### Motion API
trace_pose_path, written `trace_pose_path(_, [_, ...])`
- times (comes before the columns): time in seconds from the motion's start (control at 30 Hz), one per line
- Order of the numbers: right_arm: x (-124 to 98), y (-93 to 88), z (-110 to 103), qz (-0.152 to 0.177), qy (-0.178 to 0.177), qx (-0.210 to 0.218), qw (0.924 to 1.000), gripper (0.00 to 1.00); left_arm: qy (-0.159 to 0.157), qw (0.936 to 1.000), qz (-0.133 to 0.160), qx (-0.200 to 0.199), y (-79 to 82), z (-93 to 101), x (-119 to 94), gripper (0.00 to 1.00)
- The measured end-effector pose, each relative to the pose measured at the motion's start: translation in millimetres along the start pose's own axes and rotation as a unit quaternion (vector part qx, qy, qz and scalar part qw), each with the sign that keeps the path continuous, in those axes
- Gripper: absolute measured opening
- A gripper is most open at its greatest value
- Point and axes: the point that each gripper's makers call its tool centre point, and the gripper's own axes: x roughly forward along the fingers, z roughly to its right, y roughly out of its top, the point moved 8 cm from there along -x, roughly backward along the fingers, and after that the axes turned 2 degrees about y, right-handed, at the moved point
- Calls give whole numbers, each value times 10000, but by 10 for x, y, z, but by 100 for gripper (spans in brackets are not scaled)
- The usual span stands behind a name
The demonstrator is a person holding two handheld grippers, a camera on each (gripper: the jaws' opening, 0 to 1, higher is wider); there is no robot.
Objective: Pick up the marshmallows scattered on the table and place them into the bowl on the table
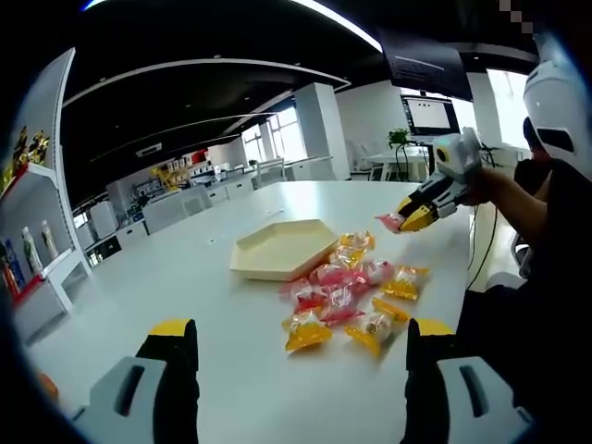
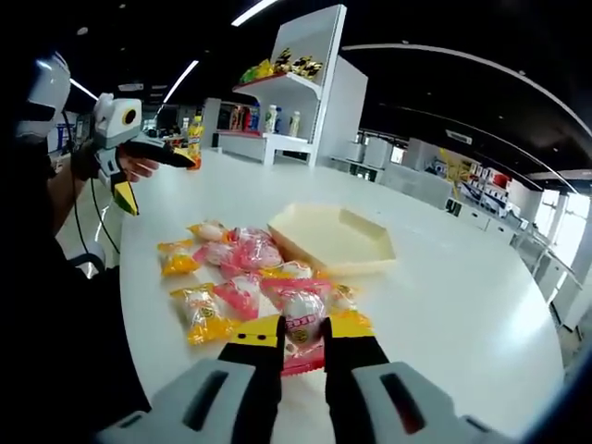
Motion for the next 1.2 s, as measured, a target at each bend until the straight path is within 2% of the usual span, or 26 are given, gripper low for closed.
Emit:
trace_pose_path(0.73, [-163,157,6,186,-60,-64,9998,15,4,10000,-34,7,-8,12,-2,92])
trace_pose_path(1.2, [-191,200,-2,224,-80,-108,9997,15,1,10000,-50,25,-19,9,-10,92])
